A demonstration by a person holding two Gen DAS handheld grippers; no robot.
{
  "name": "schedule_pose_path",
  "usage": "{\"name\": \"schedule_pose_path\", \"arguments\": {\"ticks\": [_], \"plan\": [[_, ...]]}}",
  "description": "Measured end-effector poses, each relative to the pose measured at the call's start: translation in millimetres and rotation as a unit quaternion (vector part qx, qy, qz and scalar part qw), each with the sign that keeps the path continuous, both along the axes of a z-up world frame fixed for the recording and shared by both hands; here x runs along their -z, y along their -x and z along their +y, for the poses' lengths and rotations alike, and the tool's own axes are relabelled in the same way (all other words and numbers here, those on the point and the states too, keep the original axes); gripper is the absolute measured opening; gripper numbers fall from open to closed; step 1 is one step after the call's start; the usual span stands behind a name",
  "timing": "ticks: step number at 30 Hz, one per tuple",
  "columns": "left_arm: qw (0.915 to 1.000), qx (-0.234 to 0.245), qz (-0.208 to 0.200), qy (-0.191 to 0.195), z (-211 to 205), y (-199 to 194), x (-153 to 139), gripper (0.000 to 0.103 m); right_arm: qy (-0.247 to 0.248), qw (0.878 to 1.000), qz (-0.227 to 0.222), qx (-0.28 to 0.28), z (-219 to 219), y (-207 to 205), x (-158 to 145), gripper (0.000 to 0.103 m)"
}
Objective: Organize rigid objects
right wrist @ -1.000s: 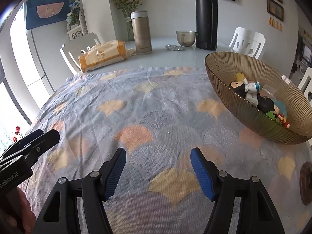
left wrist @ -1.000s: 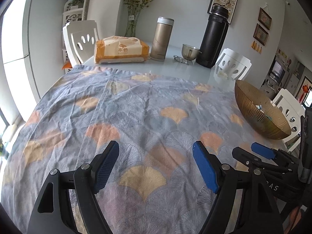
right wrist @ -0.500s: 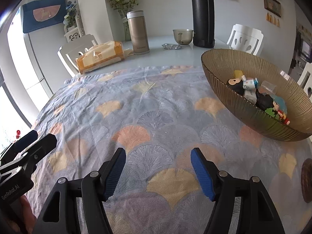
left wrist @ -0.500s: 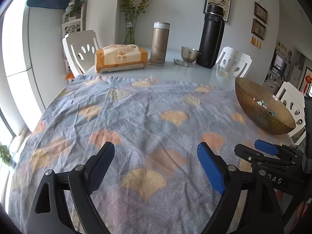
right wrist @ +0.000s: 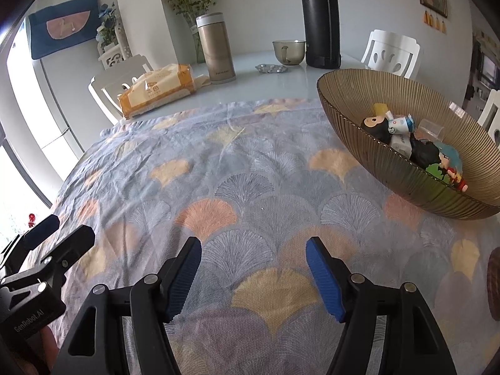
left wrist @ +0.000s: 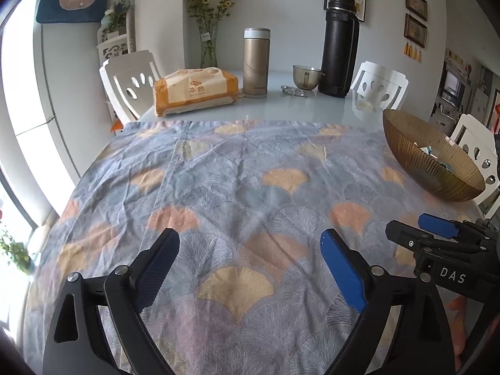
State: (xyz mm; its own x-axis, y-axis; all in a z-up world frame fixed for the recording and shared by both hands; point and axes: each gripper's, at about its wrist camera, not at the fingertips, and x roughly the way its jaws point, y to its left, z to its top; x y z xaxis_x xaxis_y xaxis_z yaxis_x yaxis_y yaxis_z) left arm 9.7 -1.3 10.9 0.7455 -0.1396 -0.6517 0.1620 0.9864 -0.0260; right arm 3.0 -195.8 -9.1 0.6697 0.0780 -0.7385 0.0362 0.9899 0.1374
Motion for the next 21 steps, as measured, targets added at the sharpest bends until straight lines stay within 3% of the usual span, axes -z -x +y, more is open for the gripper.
{"name": "schedule_pose_path", "arguments": {"ticks": [5,21], "plan": [[0.9999,-0.007,-0.002,-0.010,-0.7,0.8,-0.6,0.098,0.001,1.000,0.000,-0.001,-0.4,-0.4,0.1,0.068],[0.9998,-0.006,0.007,-0.020,-4.4,-0.6,2.3,0.099,0.001,1.000,0.001,-0.001,1.2,-0.8,0.2,0.068]]}}
